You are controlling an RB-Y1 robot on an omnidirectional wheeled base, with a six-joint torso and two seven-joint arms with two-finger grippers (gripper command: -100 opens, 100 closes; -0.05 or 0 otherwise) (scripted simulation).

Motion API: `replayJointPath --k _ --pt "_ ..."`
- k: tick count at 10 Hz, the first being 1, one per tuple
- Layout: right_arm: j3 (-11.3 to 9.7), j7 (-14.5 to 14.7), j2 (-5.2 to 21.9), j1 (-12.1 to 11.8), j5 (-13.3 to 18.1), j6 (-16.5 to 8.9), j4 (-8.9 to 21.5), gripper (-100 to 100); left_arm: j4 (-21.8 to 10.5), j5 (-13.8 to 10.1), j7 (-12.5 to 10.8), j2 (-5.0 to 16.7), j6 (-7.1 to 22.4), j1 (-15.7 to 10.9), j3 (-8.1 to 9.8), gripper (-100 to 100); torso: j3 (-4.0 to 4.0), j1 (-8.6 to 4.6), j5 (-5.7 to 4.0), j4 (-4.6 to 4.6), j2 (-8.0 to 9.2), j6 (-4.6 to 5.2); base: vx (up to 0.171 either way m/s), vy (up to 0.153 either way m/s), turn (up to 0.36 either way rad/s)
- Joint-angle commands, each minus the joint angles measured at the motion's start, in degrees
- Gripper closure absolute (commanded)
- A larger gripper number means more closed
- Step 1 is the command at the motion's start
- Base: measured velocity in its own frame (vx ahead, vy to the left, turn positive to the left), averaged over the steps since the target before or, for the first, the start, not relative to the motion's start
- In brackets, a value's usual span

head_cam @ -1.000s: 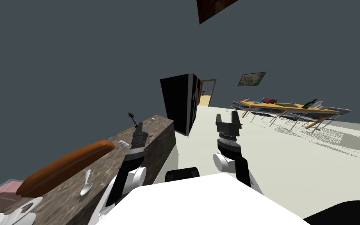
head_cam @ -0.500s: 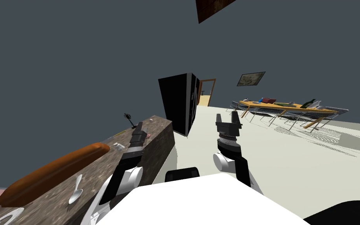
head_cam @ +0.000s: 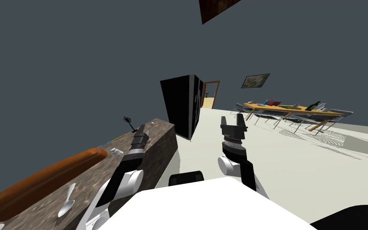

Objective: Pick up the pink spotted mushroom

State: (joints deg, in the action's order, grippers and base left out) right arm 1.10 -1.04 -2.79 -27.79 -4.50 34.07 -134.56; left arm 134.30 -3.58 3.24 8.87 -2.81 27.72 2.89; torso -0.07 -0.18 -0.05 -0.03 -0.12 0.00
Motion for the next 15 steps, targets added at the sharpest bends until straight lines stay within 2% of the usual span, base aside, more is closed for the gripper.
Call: replayJointPath --k 1,2,5,6,7,8,9,10,13,14,15 --pt "0.0 0.0 0.0 0.0 0.0 0.0 0.0 0 0.8 -0.76 -0.31 0.18 2.86 -0.23 0.91 -100 0.0 0.0 0.0 0.0 0.0 0.0 0.036 -0.04 -0.019" --pt "0.0 0.0 0.0 0.0 0.0 0.0 0.0 0 0.8 -0.76 -0.31 0.18 3.53 -0.23 0.91 -100 0.0 0.02 0.01 0.0 -0.01 0.0 0.027 -0.035 -0.006" --pt "0.0 0.0 0.0 0.0 0.0 0.0 0.0 0 2.15 -2.19 -0.85 0.43 8.39 -0.5 2.62 -100 0.01 0.04 0.01 0.0 0.02 0.0 0.034 -0.044 -0.014" --pt "0.0 0.0 0.0 0.0 0.0 0.0 0.0 0 2.15 -2.19 -0.85 0.43 9.18 -0.5 2.62 -100 -0.02 0.01 0.01 -0.01 -0.04 0.0 0.041 -0.043 -0.004" --pt "0.0 0.0 0.0 0.0 0.0 0.0 0.0 0 2.79 -2.95 -1.09 0.54 11.21 -0.58 3.53 -100 -0.02 0.02 0.01 -0.01 -0.03 0.0 0.042 -0.052 -0.015" --pt "0.0 0.0 0.0 0.0 0.0 0.0 0.0 0 2.79 -2.95 -1.09 0.54 12.13 -0.58 3.53 -100 -0.02 -0.01 0.0 -0.01 -0.04 0.0 0.034 -0.042 -0.003" --pt "0.0 0.0 0.0 0.0 0.0 0.0 0.0 0 3.39 -3.73 -1.3 0.64 14.3 -0.62 4.47 -100 -0.01 0.02 0.0 -0.01 -0.01 0.0 0.037 -0.041 -0.013" --pt "0.0 0.0 0.0 0.0 0.0 0.0 0.0 0 3.39 -3.73 -1.3 0.64 15.16 -0.62 4.47 -100 -0.01 0.03 0.01 0.0 -0.02 0.0 0.038 -0.033 -0.005" --pt "0.0 0.0 0.0 0.0 0.0 0.0 0.0 0 4.43 -5.37 -1.6 0.82 20.36 -0.57 6.49 -100 -0.03 0.06 0.01 -0.01 -0.05 0.0 0.052 -0.037 -0.008" --pt "0.0 0.0 0.0 0.0 0.0 0.0 0.0 0 4.43 -5.37 -1.6 0.82 21.45 -0.57 6.49 -100 -0.04 0.03 0.01 -0.02 -0.07 0.0 0.042 -0.047 -0.001" --pt "0.0 0.0 0.0 0.0 0.0 0.0 0.0 0 4.85 -6.22 -1.68 0.92 23.05 -0.48 7.56 -100 -0.03 0.02 0.01 -0.02 -0.04 0.0 0.057 -0.05 -0.005"
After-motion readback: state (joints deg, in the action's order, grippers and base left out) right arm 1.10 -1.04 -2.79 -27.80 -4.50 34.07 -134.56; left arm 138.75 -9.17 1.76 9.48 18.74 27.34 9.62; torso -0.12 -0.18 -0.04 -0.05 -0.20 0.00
